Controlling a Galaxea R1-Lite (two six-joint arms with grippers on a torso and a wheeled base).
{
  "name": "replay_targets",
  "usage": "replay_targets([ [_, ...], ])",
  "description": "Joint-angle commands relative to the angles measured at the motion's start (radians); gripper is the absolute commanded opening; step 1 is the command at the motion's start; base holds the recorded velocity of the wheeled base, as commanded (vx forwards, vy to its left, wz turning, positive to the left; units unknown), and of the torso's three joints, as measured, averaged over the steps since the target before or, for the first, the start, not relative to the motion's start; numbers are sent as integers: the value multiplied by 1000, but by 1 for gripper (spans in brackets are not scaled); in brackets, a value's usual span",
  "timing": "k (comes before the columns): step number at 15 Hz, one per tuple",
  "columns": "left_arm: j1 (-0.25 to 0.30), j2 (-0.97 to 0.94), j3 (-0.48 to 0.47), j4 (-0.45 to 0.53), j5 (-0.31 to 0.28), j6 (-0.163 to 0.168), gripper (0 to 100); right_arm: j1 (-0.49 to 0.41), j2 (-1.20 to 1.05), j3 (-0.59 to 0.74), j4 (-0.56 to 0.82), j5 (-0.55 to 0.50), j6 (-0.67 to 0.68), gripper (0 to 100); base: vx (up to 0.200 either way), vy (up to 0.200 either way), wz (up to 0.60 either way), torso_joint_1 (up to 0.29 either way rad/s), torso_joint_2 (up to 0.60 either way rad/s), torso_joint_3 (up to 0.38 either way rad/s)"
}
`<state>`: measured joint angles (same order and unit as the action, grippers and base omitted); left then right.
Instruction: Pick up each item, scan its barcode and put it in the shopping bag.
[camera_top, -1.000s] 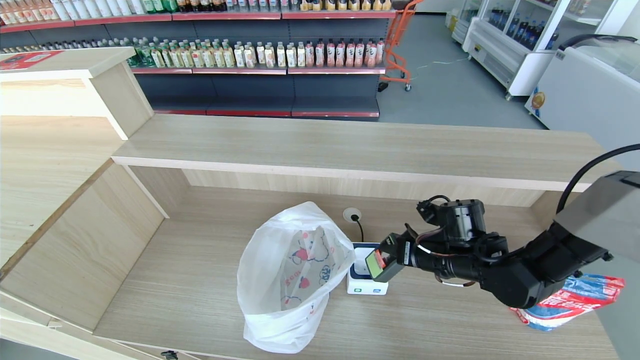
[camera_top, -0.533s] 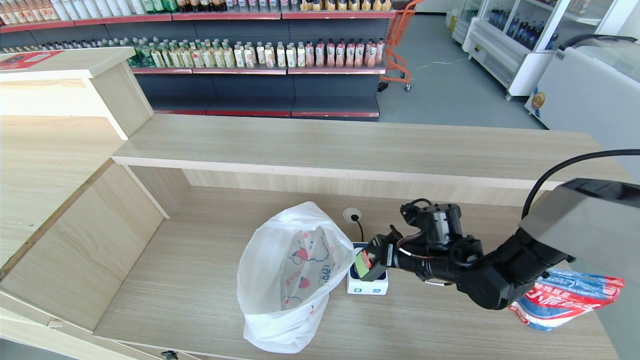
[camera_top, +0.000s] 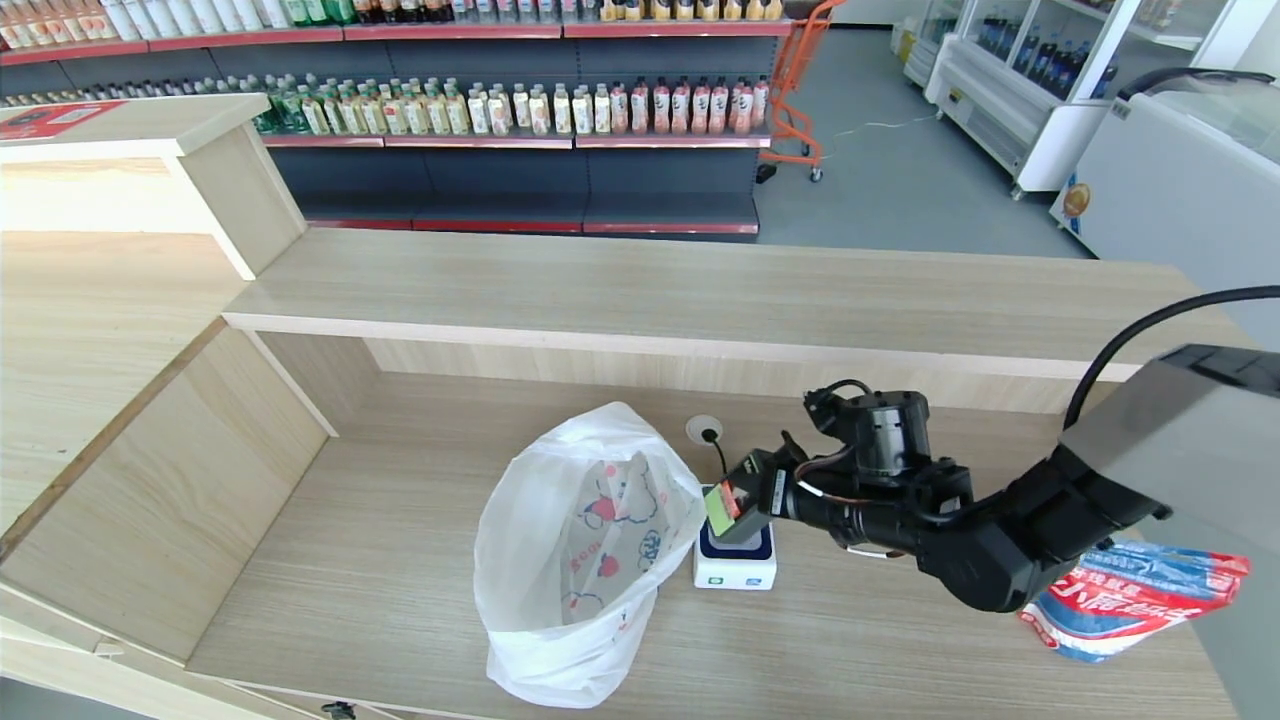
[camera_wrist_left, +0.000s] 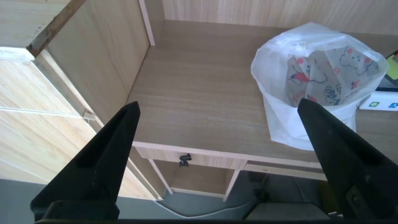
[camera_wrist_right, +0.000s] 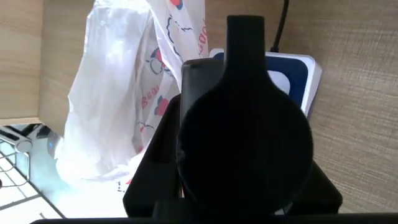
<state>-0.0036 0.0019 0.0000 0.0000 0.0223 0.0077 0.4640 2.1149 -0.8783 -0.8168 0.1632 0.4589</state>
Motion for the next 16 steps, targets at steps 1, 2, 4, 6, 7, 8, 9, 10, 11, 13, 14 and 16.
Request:
replay_targets([
  [1,1,0,0,0,1,0,100,-1,-211,32,16,6,33,0,0,0,0,0,0,0],
  [2,1,0,0,0,1,0,100,-4,-282,39,54,7,10,0,0,0,0,0,0,0],
  [4,1,0,0,0,1,0,100,-15,-372,68,142,6,-69,0,0,0,0,0,0,0],
  [6,1,0,0,0,1,0,100,-30,-432,142,154,4,-146,0,0,0,0,0,0,0],
  [7,1,0,0,0,1,-2,100,-33,-474,200,157,6,-163,0,0,0,0,0,0,0],
  [8,1,0,0,0,-1,-2,100,-33,-495,228,157,6,-163,0,0,0,0,0,0,0],
  [9,1,0,-2,0,1,0,100,-33,-512,245,157,4,-164,0,0,0,0,0,0,0],
  [10,1,0,-2,0,-1,0,100,-33,-527,259,159,6,-164,0,0,0,0,0,0,0],
  [11,1,0,0,0,1,-2,100,-33,-539,268,159,6,-163,0,0,0,0,0,0,0],
  [13,1,0,0,0,-1,0,100,-33,-555,279,159,9,-155,0,0,0,0,0,0,0],
  [14,1,0,0,0,1,2,100,-33,-556,282,159,9,-143,0,0,0,0,0,0,0],
  [16,1,0,0,0,1,5,100,-35,-555,280,159,9,-105,0,-200,200,0,2,5,2],
])
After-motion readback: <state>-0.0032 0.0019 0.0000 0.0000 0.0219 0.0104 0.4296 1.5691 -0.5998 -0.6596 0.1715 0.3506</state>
